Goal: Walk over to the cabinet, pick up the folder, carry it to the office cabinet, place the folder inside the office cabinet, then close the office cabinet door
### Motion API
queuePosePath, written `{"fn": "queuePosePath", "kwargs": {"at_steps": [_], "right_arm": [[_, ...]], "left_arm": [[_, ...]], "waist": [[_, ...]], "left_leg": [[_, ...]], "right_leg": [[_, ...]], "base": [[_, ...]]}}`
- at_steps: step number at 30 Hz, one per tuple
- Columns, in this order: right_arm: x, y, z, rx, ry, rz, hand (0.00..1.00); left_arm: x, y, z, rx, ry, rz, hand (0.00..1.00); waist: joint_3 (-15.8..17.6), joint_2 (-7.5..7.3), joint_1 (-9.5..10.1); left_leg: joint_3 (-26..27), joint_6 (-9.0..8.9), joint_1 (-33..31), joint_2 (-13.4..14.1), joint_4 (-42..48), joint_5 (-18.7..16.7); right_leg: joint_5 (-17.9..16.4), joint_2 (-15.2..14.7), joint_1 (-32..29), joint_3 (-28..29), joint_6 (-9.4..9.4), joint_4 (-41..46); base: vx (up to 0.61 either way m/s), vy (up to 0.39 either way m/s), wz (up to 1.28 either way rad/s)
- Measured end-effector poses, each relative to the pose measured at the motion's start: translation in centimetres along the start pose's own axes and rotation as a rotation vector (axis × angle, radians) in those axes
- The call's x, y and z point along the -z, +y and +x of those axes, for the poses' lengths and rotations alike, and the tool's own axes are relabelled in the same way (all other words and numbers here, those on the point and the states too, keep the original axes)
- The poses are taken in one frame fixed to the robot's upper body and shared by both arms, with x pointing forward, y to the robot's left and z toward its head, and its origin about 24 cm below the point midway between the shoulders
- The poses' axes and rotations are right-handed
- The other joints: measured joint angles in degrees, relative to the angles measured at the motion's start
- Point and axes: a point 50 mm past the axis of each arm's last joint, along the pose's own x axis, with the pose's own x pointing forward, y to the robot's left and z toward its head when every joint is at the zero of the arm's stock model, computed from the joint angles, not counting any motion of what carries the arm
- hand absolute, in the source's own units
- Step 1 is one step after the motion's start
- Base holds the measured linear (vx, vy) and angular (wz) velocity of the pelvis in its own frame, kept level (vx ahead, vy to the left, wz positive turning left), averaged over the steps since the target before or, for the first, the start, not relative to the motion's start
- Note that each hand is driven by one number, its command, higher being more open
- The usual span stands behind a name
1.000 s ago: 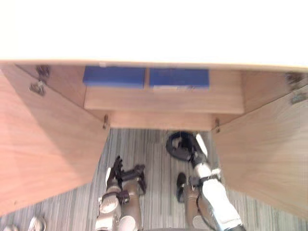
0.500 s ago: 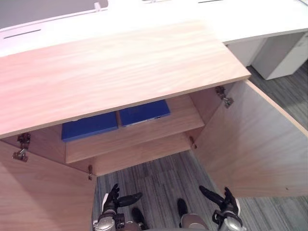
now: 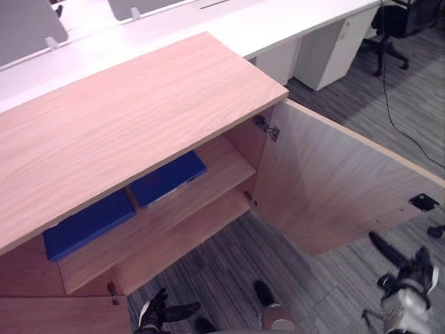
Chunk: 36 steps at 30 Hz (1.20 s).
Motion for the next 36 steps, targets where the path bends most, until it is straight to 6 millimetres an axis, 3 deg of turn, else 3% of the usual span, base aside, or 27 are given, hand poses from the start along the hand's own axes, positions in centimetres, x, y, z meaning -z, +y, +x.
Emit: {"fn": "queuePosePath", "kwargs": {"at_steps": [1, 4, 7, 12, 16, 20, 23, 26, 29, 32, 33, 36], "right_arm": [[-2.4, 0.9, 1.0, -0.068, -0.068, -0.080, 1.00], [-5.5, 2.9, 2.1, -0.154, -0.154, -0.154, 1.00], [-6.1, 2.8, 2.6, -0.164, -0.160, -0.221, 1.00], [-6.2, 3.5, 2.5, -0.225, -0.170, -0.350, 1.00], [-5.8, 3.5, 0.9, -0.279, -0.219, -0.399, 1.00], [-3.4, 4.7, -3.7, -0.381, -0.263, -0.337, 1.00], [-0.5, 5.5, -8.9, -0.469, -0.219, -0.238, 1.00], [2.9, 6.7, -14.1, -0.637, -0.113, -0.207, 1.00], [5.6, 7.9, -18.8, -0.848, 0.014, -0.199, 1.00], [7.2, 9.5, -22.4, -1.071, 0.083, -0.225, 1.00], [7.3, 10.6, -23.4, -1.153, 0.070, -0.240, 1.00], [6.2, 13.7, -24.2, -1.306, -0.058, -0.263, 1.00]], "left_arm": [[-0.3, -0.1, 0.0, 0.023, -0.018, 0.018, 1.00], [-0.5, -0.5, 0.0, 0.048, -0.035, 0.034, 1.00], [-0.5, -1.0, 0.1, 0.066, -0.035, 0.053, 1.00], [-0.8, -2.0, 0.2, 0.105, -0.056, 0.095, 1.00], [-0.7, -2.5, 0.2, 0.113, -0.054, 0.110, 1.00], [-0.4, -2.6, 0.5, 0.096, -0.022, 0.114, 1.00], [-1.0, -2.8, 0.8, 0.080, -0.037, 0.104, 1.00], [-1.7, -2.6, 1.1, 0.067, -0.049, 0.125, 1.00], [-1.5, -2.5, 1.3, 0.070, -0.031, 0.138, 1.00], [-1.7, -2.4, 1.4, 0.077, -0.037, 0.184, 1.00], [-1.9, -2.5, 1.5, 0.084, -0.041, 0.213, 1.00], [-2.7, -2.8, 1.6, 0.093, -0.075, 0.257, 1.00]], "waist": [[0.31, 1.06, -0.09], [1.24, 3.08, -0.20], [1.75, 3.98, -0.16], [1.94, 3.99, -0.98], [2.55, 3.74, -1.39], [2.97, 3.09, -3.18], [3.47, 2.30, -3.88], [4.21, 0.24, -4.64], [4.21, -2.77, -4.62], [3.90, -3.82, -4.04], [3.90, -3.83, -2.96], [3.81, -3.99, -0.47]], "left_leg": [[-0.05, 0.31, -1.02, 0.07, 1.15, -0.72], [-2.51, 0.57, -2.25, 0.45, 2.78, -2.01], [-3.17, 0.28, -2.95, 1.10, 4.02, -2.96], [-3.23, 0.23, -4.26, 1.38, 5.15, -3.42], [-3.62, -0.21, -4.71, 1.63, 6.03, -3.80], [-3.53, -0.27, -4.77, 2.43, 6.78, -3.83], [-3.45, -0.29, -4.71, 3.25, 7.80, -3.91], [-3.48, -0.44, -4.45, 4.25, 9.30, -4.30], [-4.03, -0.96, -4.77, 5.28, 10.84, -5.00], [-6.56, -0.80, -5.05, 5.67, 12.02, -5.08], [-7.70, -0.76, -5.20, 5.66, 12.33, -5.06], [-12.29, -0.26, -6.80, 5.12, 13.00, -4.57]], "right_leg": [[0.31, -0.24, -0.77, 0.31, 0.38, -0.09], [0.71, -0.17, -1.59, 0.45, 0.83, -0.07], [0.90, -0.06, -2.11, 0.29, 1.12, 0.00], [1.47, -0.16, -3.21, 0.03, 1.38, 0.02], [1.65, -0.09, -3.49, 0.00, 1.27, 0.02], [2.19, 0.66, -3.36, 0.30, 0.89, -0.27], [2.53, 1.13, -2.97, 0.43, 0.67, -0.35], [2.92, 1.63, -2.13, 0.47, 0.34, -0.33], [3.19, 1.75, -1.62, 0.03, 0.15, -0.17], [3.18, 1.57, -0.11, -2.22, 0.14, -0.06], [3.14, 1.30, 0.48, -3.37, 0.14, -0.01], [2.32, 0.39, 1.42, -7.69, 0.02, 0.80]], "base": [[0.07, -0.070, -0.21], [0.08, -0.110, -0.16], [0.05, -0.106, -0.11], [-0.02, -0.086, -0.03], [-0.05, -0.069, -0.01], [-0.04, -0.070, -0.07], [-0.03, -0.061, -0.05], [-0.05, -0.046, -0.03], [-0.06, -0.044, 0.08], [-0.04, -0.039, 0.36], [-0.05, -0.034, 0.51], [-0.06, -0.040, 0.77]]}}
